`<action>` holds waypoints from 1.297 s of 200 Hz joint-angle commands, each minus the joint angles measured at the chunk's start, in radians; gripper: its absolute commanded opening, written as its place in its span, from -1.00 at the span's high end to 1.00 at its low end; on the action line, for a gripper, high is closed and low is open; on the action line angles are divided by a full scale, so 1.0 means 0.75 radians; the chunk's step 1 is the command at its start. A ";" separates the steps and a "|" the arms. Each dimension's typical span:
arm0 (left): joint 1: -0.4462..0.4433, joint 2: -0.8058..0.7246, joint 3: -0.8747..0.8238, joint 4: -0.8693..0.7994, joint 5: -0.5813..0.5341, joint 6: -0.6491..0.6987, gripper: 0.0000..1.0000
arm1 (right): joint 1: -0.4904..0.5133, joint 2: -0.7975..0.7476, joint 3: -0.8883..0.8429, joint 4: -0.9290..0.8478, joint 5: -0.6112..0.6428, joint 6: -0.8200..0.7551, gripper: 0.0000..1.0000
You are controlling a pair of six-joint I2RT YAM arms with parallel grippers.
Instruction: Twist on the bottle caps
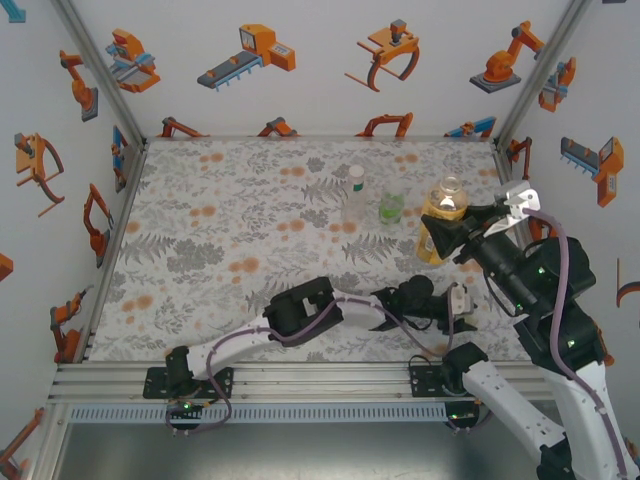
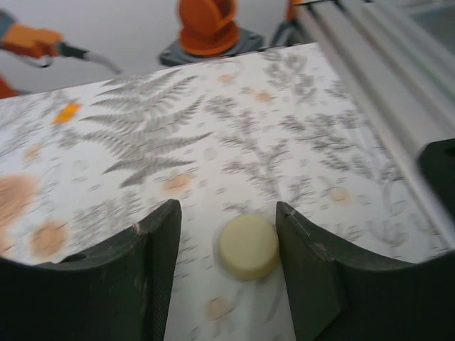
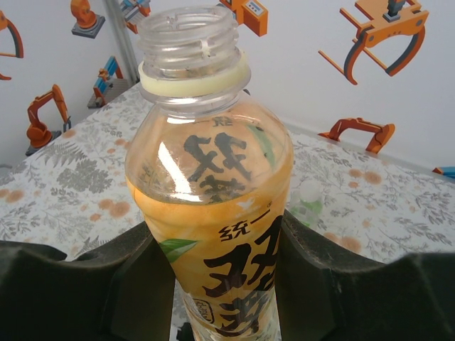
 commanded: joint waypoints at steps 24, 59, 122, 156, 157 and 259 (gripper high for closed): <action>0.141 -0.090 -0.315 0.042 -0.198 0.012 -0.06 | 0.007 -0.006 0.012 -0.010 0.028 -0.020 0.52; 0.199 -0.174 -0.498 0.137 -0.243 0.035 -0.05 | 0.007 0.003 0.011 0.001 0.026 -0.015 0.52; 0.268 -0.271 -0.681 0.329 0.024 0.014 -0.38 | 0.008 0.017 0.040 -0.030 0.041 -0.011 0.54; 0.363 -0.331 -0.852 0.619 0.392 -0.135 -0.61 | 0.007 0.015 0.058 -0.037 0.050 -0.012 0.54; 0.366 -0.332 -0.857 0.625 0.393 -0.139 -0.61 | 0.007 0.014 0.057 -0.037 0.050 -0.012 0.54; 0.234 -0.479 -0.896 0.181 0.485 0.166 -0.71 | 0.007 0.017 0.040 -0.010 0.045 -0.024 0.54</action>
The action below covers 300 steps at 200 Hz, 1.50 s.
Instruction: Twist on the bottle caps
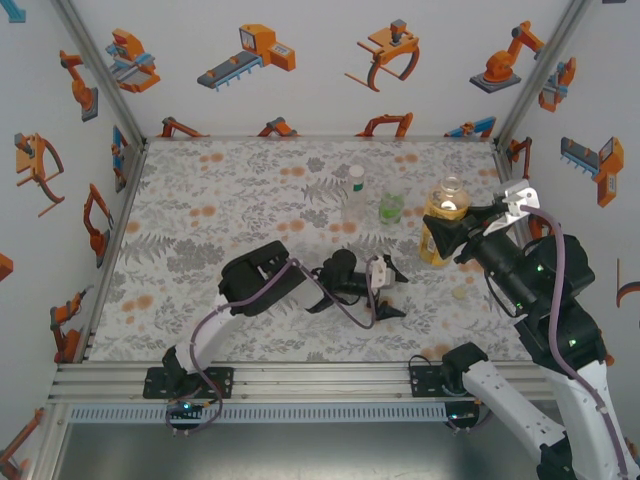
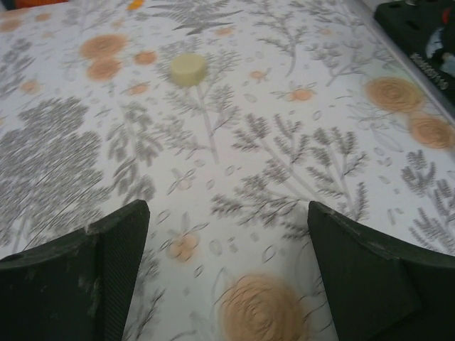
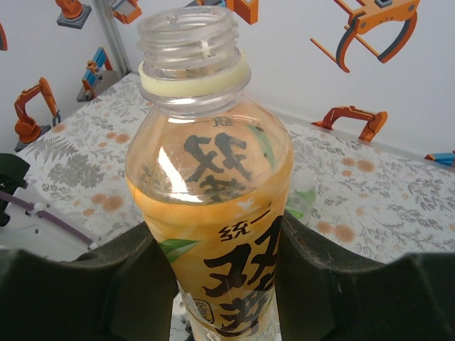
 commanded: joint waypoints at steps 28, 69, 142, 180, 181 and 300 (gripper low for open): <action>-0.135 0.057 0.185 -0.216 0.105 0.071 -0.73 | 0.006 0.002 0.021 0.045 0.004 -0.016 0.54; -0.215 0.158 0.311 -0.216 0.109 0.022 -0.77 | 0.007 -0.026 0.005 0.051 0.016 -0.008 0.56; -0.295 0.215 0.435 -0.378 0.013 0.011 -0.80 | 0.006 -0.007 -0.025 0.126 -0.083 0.020 0.59; -0.331 0.250 0.545 -0.487 -0.054 0.001 -0.80 | 0.006 -0.005 -0.084 0.207 -0.146 0.040 0.59; -0.331 0.251 0.548 -0.491 -0.055 0.002 -0.80 | 0.006 -0.006 -0.084 0.208 -0.147 0.039 0.59; -0.332 0.217 0.620 -0.876 0.138 0.085 -0.81 | 0.006 -0.114 -0.139 0.241 -0.189 -0.017 0.58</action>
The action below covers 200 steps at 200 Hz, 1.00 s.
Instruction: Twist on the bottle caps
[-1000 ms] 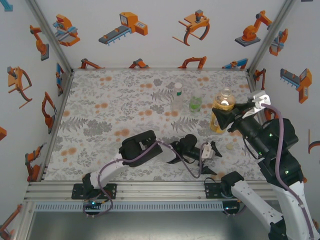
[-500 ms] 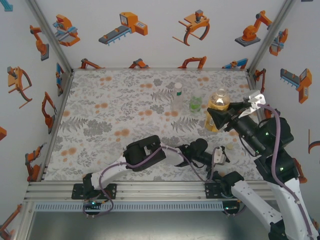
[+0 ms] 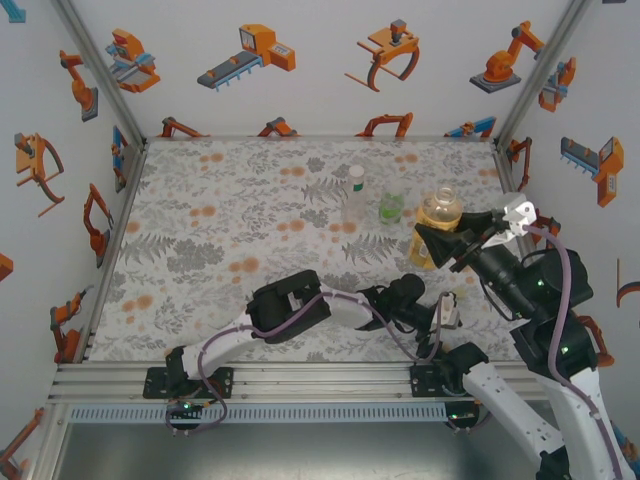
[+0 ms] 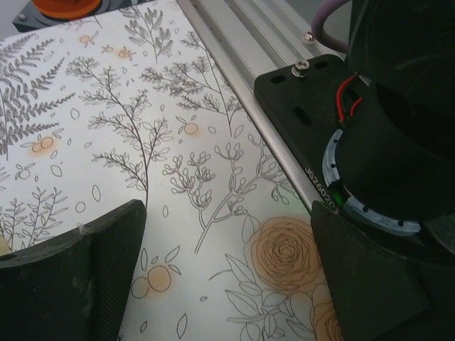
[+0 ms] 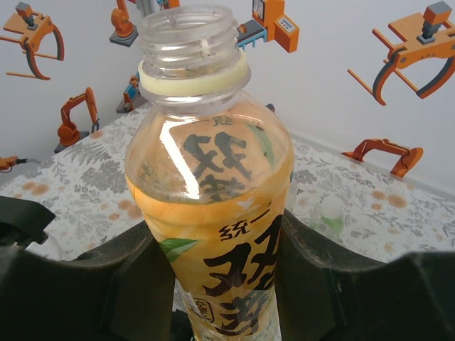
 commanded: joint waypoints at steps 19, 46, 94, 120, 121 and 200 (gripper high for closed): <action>-0.006 -0.002 -0.001 -0.366 0.158 0.100 -0.78 | 0.008 -0.008 0.013 0.060 -0.016 -0.042 0.58; 0.006 -0.039 -0.111 -0.203 0.142 0.025 -0.79 | 0.007 0.003 0.011 0.058 -0.025 -0.054 0.58; 0.028 0.056 -0.009 -0.008 -0.005 -0.122 -0.82 | 0.007 -0.016 -0.036 0.082 0.020 -0.075 0.58; 0.031 0.138 0.121 0.011 -0.067 -0.149 -0.82 | 0.007 -0.032 -0.036 0.079 0.035 -0.088 0.58; 0.030 0.141 0.124 0.011 -0.074 -0.148 -0.82 | 0.007 -0.031 -0.036 0.079 0.035 -0.089 0.58; 0.025 0.271 0.366 0.049 -0.569 -0.020 -0.85 | 0.007 -0.052 -0.025 0.070 0.045 -0.099 0.58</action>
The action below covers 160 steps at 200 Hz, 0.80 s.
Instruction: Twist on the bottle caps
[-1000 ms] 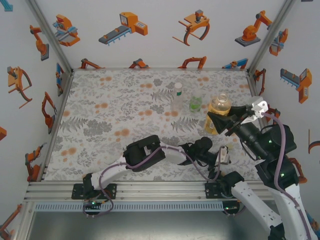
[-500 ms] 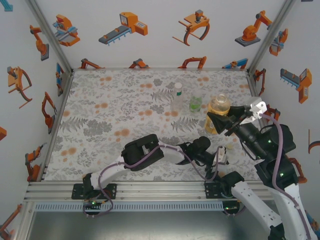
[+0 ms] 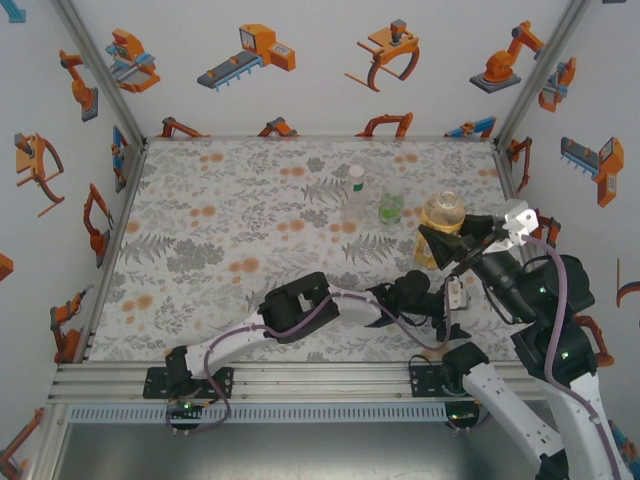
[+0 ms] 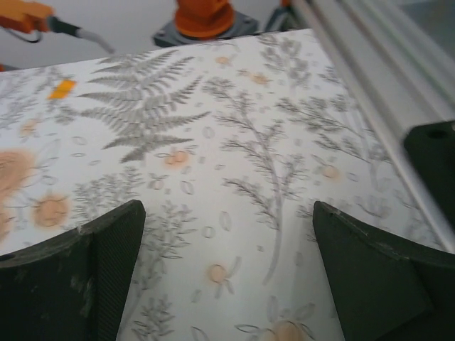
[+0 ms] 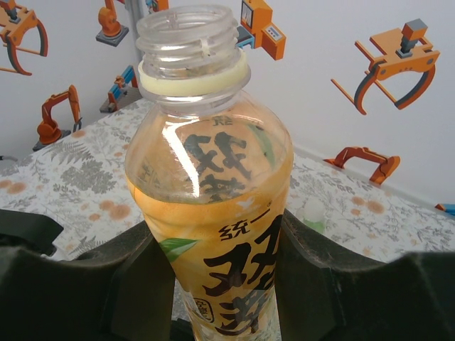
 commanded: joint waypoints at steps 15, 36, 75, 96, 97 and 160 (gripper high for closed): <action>0.005 0.111 0.162 -0.132 -0.300 0.081 -0.85 | 0.006 -0.007 0.011 0.050 0.016 -0.020 0.58; 0.004 0.162 0.258 -0.189 -0.483 0.110 -0.87 | 0.008 -0.007 0.012 0.049 0.020 -0.025 0.58; 0.009 0.241 0.373 -0.242 -0.701 0.170 -0.87 | 0.007 0.003 0.022 0.045 0.025 -0.032 0.58; 0.016 0.243 0.363 -0.255 -0.816 0.182 -0.87 | 0.007 0.008 0.027 0.036 0.030 -0.036 0.58; 0.016 0.243 0.360 -0.256 -0.822 0.181 -0.87 | 0.007 0.009 0.029 0.034 0.031 -0.037 0.58; 0.034 0.088 0.134 -0.243 -1.182 0.174 -0.81 | 0.006 0.006 0.058 -0.063 0.094 -0.065 0.58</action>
